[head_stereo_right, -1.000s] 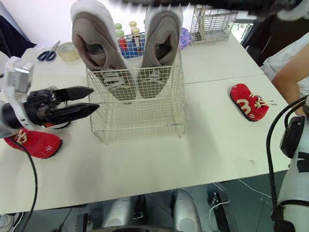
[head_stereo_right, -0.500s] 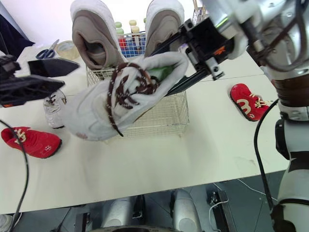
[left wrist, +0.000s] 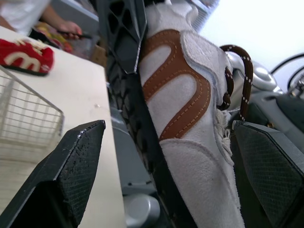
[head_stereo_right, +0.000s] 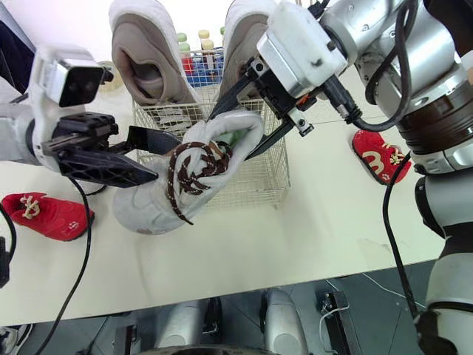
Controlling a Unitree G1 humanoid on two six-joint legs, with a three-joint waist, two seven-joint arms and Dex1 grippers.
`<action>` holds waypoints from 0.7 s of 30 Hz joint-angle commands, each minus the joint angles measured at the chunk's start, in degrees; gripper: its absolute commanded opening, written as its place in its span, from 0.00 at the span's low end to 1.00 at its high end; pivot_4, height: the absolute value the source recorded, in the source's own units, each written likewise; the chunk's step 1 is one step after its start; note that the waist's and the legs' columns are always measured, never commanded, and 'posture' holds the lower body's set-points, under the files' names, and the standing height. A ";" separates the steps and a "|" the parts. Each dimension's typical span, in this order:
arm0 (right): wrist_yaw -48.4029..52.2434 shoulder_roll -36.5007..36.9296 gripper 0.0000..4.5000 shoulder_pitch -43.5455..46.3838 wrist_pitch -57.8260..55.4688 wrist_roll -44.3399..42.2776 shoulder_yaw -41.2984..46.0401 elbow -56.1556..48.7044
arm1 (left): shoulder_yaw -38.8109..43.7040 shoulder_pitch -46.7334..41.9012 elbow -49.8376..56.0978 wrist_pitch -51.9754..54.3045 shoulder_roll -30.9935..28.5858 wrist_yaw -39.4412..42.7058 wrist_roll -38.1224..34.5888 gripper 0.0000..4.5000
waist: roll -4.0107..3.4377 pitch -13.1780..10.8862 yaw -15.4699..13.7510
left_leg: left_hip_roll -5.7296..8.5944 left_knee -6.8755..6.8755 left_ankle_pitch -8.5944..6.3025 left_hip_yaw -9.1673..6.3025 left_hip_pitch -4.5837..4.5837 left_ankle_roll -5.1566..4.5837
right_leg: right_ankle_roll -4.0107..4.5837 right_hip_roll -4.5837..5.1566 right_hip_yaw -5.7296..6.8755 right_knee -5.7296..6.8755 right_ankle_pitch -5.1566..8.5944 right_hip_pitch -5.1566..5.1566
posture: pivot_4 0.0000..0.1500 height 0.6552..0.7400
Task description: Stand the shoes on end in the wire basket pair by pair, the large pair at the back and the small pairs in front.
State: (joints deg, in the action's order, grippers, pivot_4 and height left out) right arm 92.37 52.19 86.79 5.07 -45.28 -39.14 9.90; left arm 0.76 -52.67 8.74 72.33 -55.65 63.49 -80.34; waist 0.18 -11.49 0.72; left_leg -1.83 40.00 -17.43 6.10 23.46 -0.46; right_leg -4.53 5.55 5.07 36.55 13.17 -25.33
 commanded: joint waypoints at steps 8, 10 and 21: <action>0.13 1.15 0.39 2.12 0.14 -0.88 1.04 -1.69 | -0.59 -1.61 -0.45 0.37 3.10 7.71 6.64 0.40 | 0.00 0.00 -0.05 | -0.02 0.07 0.00 -0.04 0.00 0.00 | 0.00 0.00 0.00 0.12 0.00 -0.02 | 1.00 1.00; 0.13 1.56 0.39 1.95 -0.38 -0.44 1.31 -1.72 | 0.19 -1.23 -0.22 0.20 3.73 7.20 7.14 0.21 | 0.00 0.00 -0.05 | -0.02 0.07 0.00 -0.04 0.00 0.00 | 0.00 0.01 0.00 0.12 0.00 -0.02 | 1.00 1.00; -7.81 5.51 0.99 -5.50 -14.69 11.81 15.32 13.97 | 14.84 8.55 3.98 -1.69 9.83 -12.44 -6.60 0.06 | 0.13 0.05 -0.27 | -0.08 0.12 0.00 -0.09 -0.02 0.00 | 0.00 0.11 -0.03 0.23 0.00 0.01 | 1.00 1.00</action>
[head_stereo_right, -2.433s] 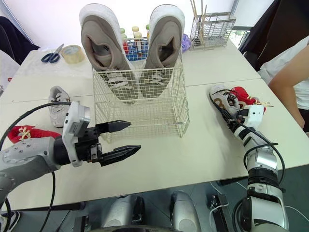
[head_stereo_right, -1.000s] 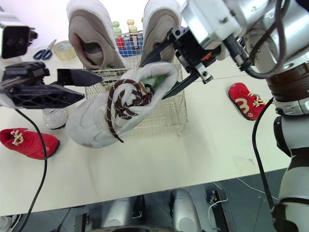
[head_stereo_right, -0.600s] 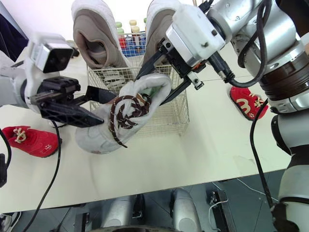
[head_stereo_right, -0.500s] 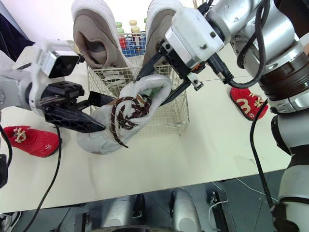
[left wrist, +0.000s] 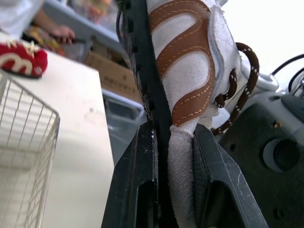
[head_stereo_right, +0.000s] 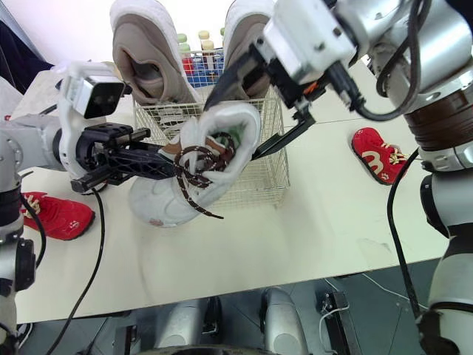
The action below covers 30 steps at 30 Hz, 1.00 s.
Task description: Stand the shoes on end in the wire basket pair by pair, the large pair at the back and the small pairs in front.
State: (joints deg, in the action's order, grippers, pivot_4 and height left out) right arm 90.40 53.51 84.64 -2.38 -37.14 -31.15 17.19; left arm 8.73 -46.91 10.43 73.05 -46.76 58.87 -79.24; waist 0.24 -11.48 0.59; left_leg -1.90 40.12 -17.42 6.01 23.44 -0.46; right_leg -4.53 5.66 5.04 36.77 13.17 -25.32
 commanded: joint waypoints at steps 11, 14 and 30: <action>-54.79 -7.30 0.99 -30.41 -54.58 -61.33 44.99 -16.23 | 12.20 7.64 6.89 -16.17 8.28 -29.19 -18.58 0.06 | 0.18 0.08 -0.71 | 0.02 0.00 0.08 -0.12 -0.15 0.12 | 0.04 0.12 0.05 0.24 0.00 0.12 | 1.00 1.00; -65.91 -12.08 0.99 -34.77 -52.92 -68.82 44.66 -22.42 | 11.56 7.64 6.79 -17.85 9.58 -29.65 -18.05 0.06 | 0.17 0.08 -0.91 | 0.04 0.04 0.09 -0.10 -0.18 0.11 | 0.04 0.06 0.05 0.24 -0.01 0.19 | 1.00 1.00; -72.98 -15.07 0.99 -31.80 -53.18 -72.79 41.59 -27.53 | 7.56 8.58 9.65 -19.02 10.65 -27.73 -15.31 0.06 | 0.27 0.14 -1.25 | 0.07 0.08 0.05 -0.08 -0.11 0.00 | 0.02 -0.04 0.02 0.17 -0.01 0.17 | 1.00 1.00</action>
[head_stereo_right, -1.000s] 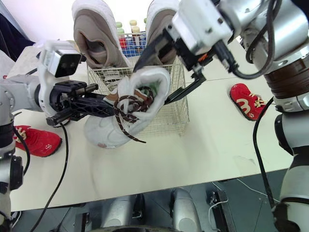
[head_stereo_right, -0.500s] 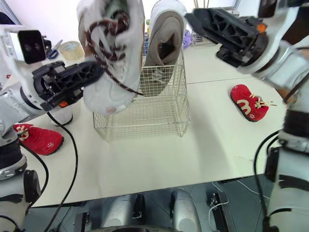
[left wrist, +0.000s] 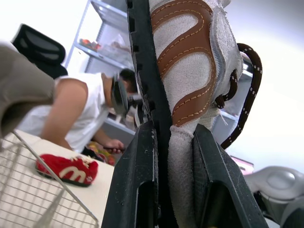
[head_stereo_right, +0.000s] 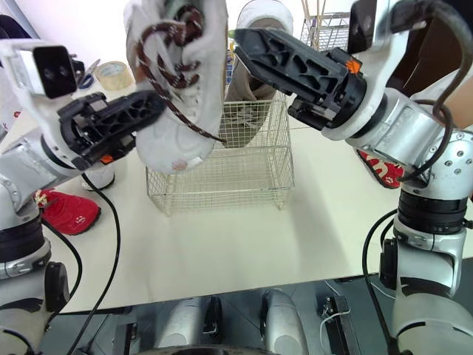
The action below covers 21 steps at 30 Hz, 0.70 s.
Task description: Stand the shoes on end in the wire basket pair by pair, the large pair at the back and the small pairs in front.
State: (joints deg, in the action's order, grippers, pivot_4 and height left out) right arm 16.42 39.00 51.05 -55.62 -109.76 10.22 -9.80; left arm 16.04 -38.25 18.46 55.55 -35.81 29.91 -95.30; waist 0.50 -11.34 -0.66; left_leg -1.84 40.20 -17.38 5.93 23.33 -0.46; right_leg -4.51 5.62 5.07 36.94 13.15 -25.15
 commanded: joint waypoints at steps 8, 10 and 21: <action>2.78 -2.37 0.94 3.31 -0.46 3.68 -2.25 -1.50 | -1.04 -0.04 1.32 -2.49 1.02 2.53 2.77 0.06 | 0.01 0.00 -0.01 | 0.00 0.00 0.00 0.00 0.00 -0.01 | 0.00 0.00 0.00 -0.01 0.00 0.00 | 1.00 1.00; 2.93 -2.75 0.81 3.58 -0.49 4.54 -2.48 -1.61 | -1.12 0.09 1.35 -2.60 1.18 2.68 2.96 0.06 | 0.01 0.00 0.00 | 0.00 0.00 0.00 0.00 0.01 -0.01 | 0.00 0.00 0.00 -0.01 0.00 -0.01 | 1.00 1.00; 5.80 -3.58 0.12 7.74 0.57 8.41 -0.72 -1.92 | -0.25 2.04 1.48 -1.94 -2.76 4.33 7.07 0.63 | 0.01 0.00 0.08 | -0.02 -0.03 -0.01 0.00 0.02 -0.01 | 0.00 -0.01 0.00 -0.02 0.00 -0.03 | 1.00 1.00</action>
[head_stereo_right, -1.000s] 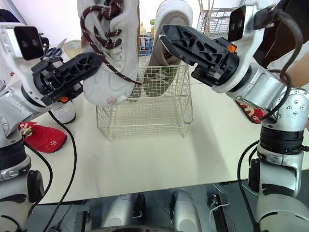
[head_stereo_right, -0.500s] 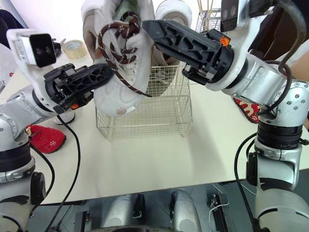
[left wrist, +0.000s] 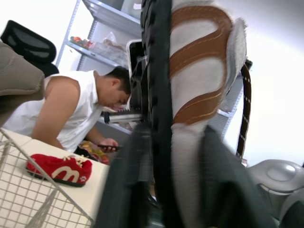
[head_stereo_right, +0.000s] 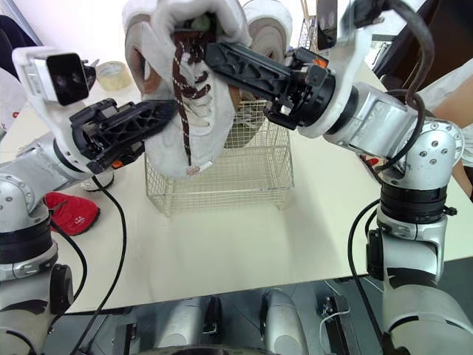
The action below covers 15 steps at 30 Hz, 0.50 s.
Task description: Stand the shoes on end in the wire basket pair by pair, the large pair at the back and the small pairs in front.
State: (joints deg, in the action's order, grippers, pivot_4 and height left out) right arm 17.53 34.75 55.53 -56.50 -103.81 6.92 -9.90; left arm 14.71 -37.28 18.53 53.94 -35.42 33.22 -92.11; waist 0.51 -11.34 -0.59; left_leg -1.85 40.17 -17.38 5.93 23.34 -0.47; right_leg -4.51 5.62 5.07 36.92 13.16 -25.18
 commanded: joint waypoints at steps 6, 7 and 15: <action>24.22 7.42 0.12 3.26 11.25 26.85 3.49 1.19 | 6.39 6.04 3.91 2.68 -17.80 8.46 7.94 0.84 | 0.00 -0.01 0.00 | 0.01 -0.05 -0.05 0.04 0.04 -0.08 | 0.00 -0.02 0.00 -0.10 0.00 -0.06 | 1.00 1.00; 28.97 8.77 0.12 2.59 14.26 31.73 2.52 2.48 | 7.81 7.41 3.70 3.47 -20.59 9.86 8.49 0.84 | 0.00 -0.01 0.02 | 0.01 -0.06 -0.07 0.05 0.05 -0.11 | 0.00 -0.02 0.00 -0.15 0.00 -0.07 | 1.00 1.00; 52.61 10.20 0.12 4.50 28.39 53.36 -2.72 21.20 | 12.07 11.70 1.76 4.18 -26.31 12.29 9.43 0.84 | 0.00 -0.01 0.04 | -0.02 -0.10 -0.07 0.10 0.05 -0.10 | -0.01 -0.04 0.00 -0.33 0.00 -0.03 | 1.00 1.00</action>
State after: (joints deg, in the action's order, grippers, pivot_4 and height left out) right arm 66.09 44.95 57.98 -31.78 -53.32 3.32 9.09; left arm 24.58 -25.15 19.97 58.38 -60.95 45.56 -82.48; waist 0.50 -11.35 -0.55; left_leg -1.86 40.07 -17.45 6.02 23.40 -0.57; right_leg -4.51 5.58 5.07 36.58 13.16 -25.21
